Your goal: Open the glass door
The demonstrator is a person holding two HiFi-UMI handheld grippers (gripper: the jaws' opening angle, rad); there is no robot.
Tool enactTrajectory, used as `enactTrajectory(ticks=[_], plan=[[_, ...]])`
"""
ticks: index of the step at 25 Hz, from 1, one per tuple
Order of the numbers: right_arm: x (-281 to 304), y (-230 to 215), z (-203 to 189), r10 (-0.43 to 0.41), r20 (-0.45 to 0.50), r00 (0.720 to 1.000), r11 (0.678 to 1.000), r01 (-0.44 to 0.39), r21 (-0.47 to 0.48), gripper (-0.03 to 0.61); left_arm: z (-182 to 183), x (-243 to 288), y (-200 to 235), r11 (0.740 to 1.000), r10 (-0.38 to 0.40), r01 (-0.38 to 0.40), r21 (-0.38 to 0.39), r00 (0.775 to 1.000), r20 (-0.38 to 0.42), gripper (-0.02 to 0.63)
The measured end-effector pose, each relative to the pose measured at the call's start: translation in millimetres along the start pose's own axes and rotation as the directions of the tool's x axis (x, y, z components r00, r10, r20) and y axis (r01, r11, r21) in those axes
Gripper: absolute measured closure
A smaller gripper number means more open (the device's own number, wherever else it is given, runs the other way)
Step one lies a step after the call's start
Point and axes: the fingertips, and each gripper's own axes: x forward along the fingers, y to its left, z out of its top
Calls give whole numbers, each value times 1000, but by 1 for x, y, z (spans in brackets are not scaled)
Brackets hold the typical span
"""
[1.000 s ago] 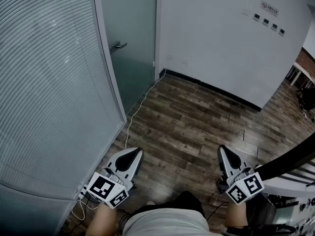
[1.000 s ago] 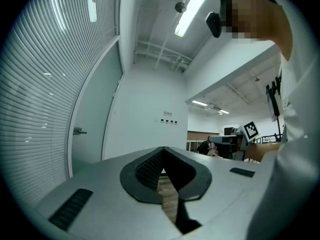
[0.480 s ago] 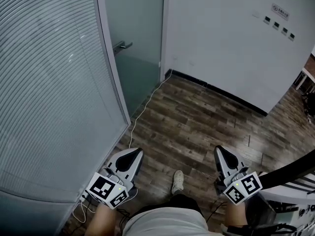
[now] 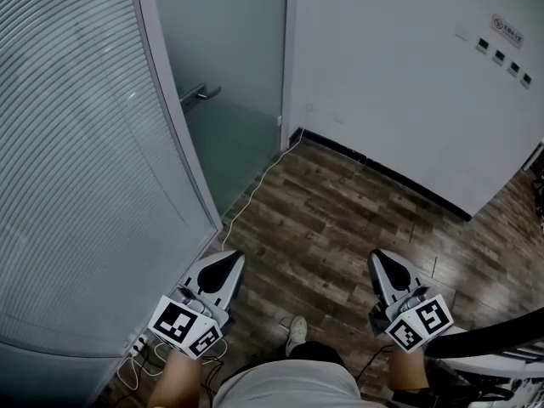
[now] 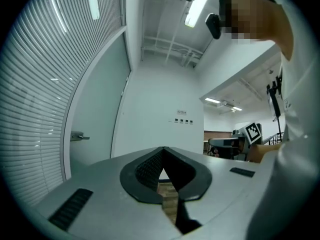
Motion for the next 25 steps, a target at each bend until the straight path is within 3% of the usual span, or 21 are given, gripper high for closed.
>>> enactTrajectory(ticks=[10,25], plan=[[78,-107,5,113,-6,994,993,-112,38,577,13,107,30,992,120,-120,23,993,2,614],[170,-181,-19,145,-29,989,986,-143,84,577,2,198,101,988,156,-156,17,988,-16,614]])
